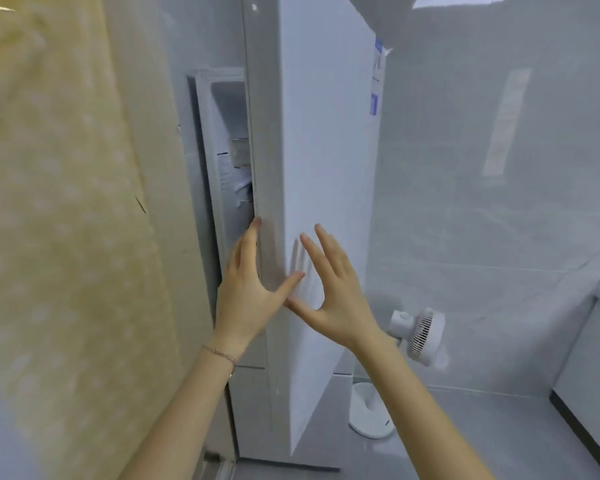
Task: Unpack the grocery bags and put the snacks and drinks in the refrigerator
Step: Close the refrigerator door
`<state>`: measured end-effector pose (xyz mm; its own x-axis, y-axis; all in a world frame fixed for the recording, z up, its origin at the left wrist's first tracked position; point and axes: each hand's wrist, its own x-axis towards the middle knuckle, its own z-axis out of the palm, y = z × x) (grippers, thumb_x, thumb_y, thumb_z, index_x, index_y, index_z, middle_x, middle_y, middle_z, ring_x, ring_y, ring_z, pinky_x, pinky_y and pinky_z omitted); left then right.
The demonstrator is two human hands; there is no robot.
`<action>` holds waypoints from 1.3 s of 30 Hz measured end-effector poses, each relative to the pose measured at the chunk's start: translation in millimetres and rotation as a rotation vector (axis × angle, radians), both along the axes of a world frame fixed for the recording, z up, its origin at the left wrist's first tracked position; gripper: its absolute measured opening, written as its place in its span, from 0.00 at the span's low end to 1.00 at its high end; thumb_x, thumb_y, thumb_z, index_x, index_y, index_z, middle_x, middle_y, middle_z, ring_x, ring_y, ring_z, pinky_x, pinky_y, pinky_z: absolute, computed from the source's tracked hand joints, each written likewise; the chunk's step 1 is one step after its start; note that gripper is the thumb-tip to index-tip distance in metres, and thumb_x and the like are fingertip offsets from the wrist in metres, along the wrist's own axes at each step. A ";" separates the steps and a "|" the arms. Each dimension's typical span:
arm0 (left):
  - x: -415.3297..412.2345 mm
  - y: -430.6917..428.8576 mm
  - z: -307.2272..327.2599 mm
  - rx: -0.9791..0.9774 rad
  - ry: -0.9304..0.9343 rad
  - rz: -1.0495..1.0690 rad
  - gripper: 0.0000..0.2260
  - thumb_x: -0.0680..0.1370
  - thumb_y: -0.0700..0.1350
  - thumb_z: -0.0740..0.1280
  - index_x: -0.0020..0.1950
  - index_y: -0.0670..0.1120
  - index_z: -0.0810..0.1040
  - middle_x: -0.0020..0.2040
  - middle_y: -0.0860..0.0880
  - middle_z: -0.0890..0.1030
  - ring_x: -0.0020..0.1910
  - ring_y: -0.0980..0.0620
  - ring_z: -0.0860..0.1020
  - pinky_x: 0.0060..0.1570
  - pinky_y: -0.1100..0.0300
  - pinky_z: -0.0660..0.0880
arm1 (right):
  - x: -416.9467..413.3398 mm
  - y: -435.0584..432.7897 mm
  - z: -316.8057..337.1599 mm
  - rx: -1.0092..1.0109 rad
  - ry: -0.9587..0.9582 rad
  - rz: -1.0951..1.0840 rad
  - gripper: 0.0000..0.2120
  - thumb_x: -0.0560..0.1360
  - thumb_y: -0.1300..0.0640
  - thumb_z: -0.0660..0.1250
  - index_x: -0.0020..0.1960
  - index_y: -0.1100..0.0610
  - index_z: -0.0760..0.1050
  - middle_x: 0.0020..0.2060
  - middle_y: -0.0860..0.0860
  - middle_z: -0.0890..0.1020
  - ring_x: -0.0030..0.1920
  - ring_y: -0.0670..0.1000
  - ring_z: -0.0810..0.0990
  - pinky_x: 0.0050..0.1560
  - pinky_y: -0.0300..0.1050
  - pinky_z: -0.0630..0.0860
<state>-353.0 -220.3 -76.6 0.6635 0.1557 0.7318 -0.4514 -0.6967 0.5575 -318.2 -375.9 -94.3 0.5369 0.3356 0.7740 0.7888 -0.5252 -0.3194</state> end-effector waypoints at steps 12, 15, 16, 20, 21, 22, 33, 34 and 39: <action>106.4 137.0 -25.5 -0.186 0.018 0.048 0.32 0.78 0.49 0.68 0.76 0.61 0.54 0.74 0.58 0.66 0.71 0.58 0.68 0.63 0.50 0.74 | 110.7 118.2 -17.9 -0.215 0.127 -0.187 0.45 0.71 0.40 0.70 0.78 0.39 0.44 0.77 0.44 0.35 0.77 0.52 0.32 0.75 0.61 0.42; 138.4 161.2 -29.0 -0.173 0.065 0.037 0.39 0.77 0.49 0.70 0.78 0.60 0.47 0.76 0.63 0.58 0.71 0.63 0.64 0.66 0.61 0.69 | 142.2 143.8 -22.4 -0.216 0.144 -0.223 0.45 0.71 0.39 0.70 0.78 0.39 0.45 0.77 0.45 0.37 0.77 0.53 0.33 0.75 0.62 0.43; 148.1 168.5 -29.9 -0.156 0.080 0.043 0.41 0.77 0.48 0.70 0.78 0.58 0.45 0.75 0.65 0.55 0.70 0.66 0.61 0.65 0.68 0.64 | 152.2 151.8 -23.9 -0.210 0.146 -0.234 0.45 0.71 0.39 0.70 0.78 0.40 0.46 0.78 0.45 0.38 0.77 0.54 0.34 0.75 0.62 0.43; 192.5 197.4 -34.9 -0.053 0.063 0.099 0.43 0.77 0.45 0.70 0.77 0.59 0.39 0.78 0.57 0.49 0.75 0.62 0.53 0.67 0.71 0.55 | 193.1 177.9 -28.6 -0.216 0.141 -0.280 0.45 0.71 0.41 0.71 0.78 0.40 0.47 0.78 0.46 0.40 0.77 0.55 0.36 0.75 0.63 0.43; 203.7 202.2 -37.2 -0.019 0.056 0.122 0.43 0.77 0.45 0.70 0.77 0.59 0.40 0.79 0.53 0.48 0.77 0.58 0.50 0.69 0.67 0.55 | 204.1 182.1 -30.4 -0.224 0.140 -0.290 0.45 0.71 0.41 0.71 0.78 0.40 0.47 0.78 0.46 0.40 0.77 0.56 0.36 0.74 0.63 0.43; 214.8 204.9 -39.6 0.015 0.054 0.141 0.43 0.77 0.45 0.70 0.78 0.59 0.41 0.80 0.49 0.46 0.77 0.57 0.47 0.70 0.64 0.54 | 215.5 185.7 -32.1 -0.237 0.139 -0.299 0.45 0.71 0.41 0.71 0.78 0.40 0.47 0.78 0.47 0.40 0.77 0.56 0.36 0.74 0.63 0.42; 354.2 224.2 -46.6 -0.017 0.123 0.204 0.52 0.67 0.59 0.76 0.78 0.59 0.42 0.79 0.48 0.39 0.78 0.49 0.45 0.73 0.53 0.55 | 346.9 197.2 -51.4 -0.293 -0.055 -0.381 0.46 0.66 0.45 0.77 0.78 0.47 0.56 0.79 0.52 0.51 0.77 0.60 0.47 0.72 0.66 0.48; 365.0 225.9 -47.1 -0.018 0.124 0.208 0.53 0.66 0.60 0.76 0.78 0.58 0.42 0.79 0.49 0.40 0.78 0.49 0.44 0.74 0.52 0.56 | 356.6 197.8 -52.8 -0.298 -0.081 -0.391 0.47 0.65 0.46 0.77 0.77 0.48 0.57 0.78 0.52 0.51 0.77 0.61 0.47 0.73 0.66 0.48; 405.3 227.9 -50.7 -0.032 0.135 0.229 0.57 0.64 0.63 0.76 0.79 0.54 0.40 0.79 0.49 0.37 0.77 0.55 0.39 0.74 0.59 0.46 | 391.5 201.5 -60.7 -0.310 -0.202 -0.450 0.47 0.62 0.50 0.80 0.76 0.49 0.61 0.78 0.54 0.53 0.77 0.62 0.48 0.73 0.64 0.44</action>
<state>52.3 7.6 -127.3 0.6992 0.3349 0.6316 -0.2042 -0.7531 0.6254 73.3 -174.4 -154.9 0.5313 0.3360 0.7777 0.4953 -0.8679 0.0366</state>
